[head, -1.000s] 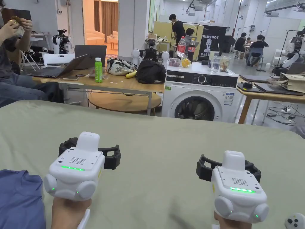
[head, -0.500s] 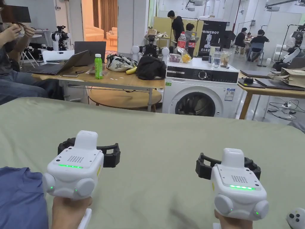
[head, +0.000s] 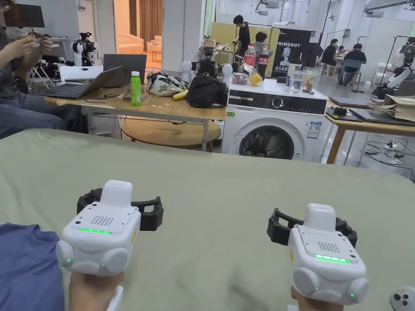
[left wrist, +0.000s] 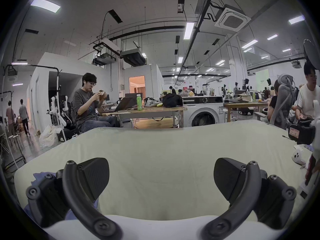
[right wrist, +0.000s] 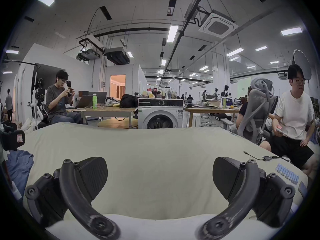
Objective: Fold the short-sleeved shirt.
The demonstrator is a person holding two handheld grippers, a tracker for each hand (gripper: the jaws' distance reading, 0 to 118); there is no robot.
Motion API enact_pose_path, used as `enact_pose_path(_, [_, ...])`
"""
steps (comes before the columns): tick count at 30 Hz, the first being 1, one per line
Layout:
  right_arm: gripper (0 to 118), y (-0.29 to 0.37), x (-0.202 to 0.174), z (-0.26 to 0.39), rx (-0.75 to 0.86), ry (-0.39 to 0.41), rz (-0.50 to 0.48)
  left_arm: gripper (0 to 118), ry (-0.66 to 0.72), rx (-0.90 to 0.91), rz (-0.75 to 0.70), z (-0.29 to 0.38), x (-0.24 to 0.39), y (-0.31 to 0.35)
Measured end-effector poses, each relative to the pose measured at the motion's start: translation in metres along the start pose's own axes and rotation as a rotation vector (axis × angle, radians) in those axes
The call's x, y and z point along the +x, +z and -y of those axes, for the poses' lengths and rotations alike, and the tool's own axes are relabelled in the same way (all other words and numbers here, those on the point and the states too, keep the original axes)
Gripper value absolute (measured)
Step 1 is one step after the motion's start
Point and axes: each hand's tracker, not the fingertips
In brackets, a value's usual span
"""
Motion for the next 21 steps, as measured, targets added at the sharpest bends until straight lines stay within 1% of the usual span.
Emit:
enact_pose_path(4, [118,0.0003,0.0017,-0.0008,-0.005,-0.021,0.007,118,0.008,0.007,-0.007,-0.0023,-0.0011,0.0012])
enact_pose_path(7, [118,-0.0007,0.0034,0.0001,-0.006,-0.023,0.007,118,0.015,0.012,-0.003,-0.003,-0.0025,0.0025])
enact_pose_path(12, [118,0.0006,0.0054,0.0022,-0.018,-0.005,0.017,118,0.034,0.016,-0.005,-0.0027,-0.0034,0.0043])
enact_pose_path(17, [118,0.0024,0.0045,0.0059,-0.023,0.035,0.012,118,0.046,0.013,0.01,-0.0023,-0.0023,0.0053])
enact_pose_path(21, [118,0.0055,0.003,0.0044,-0.008,0.042,0.008,118,0.05,0.027,0.021,-0.0026,0.0014,0.0096])
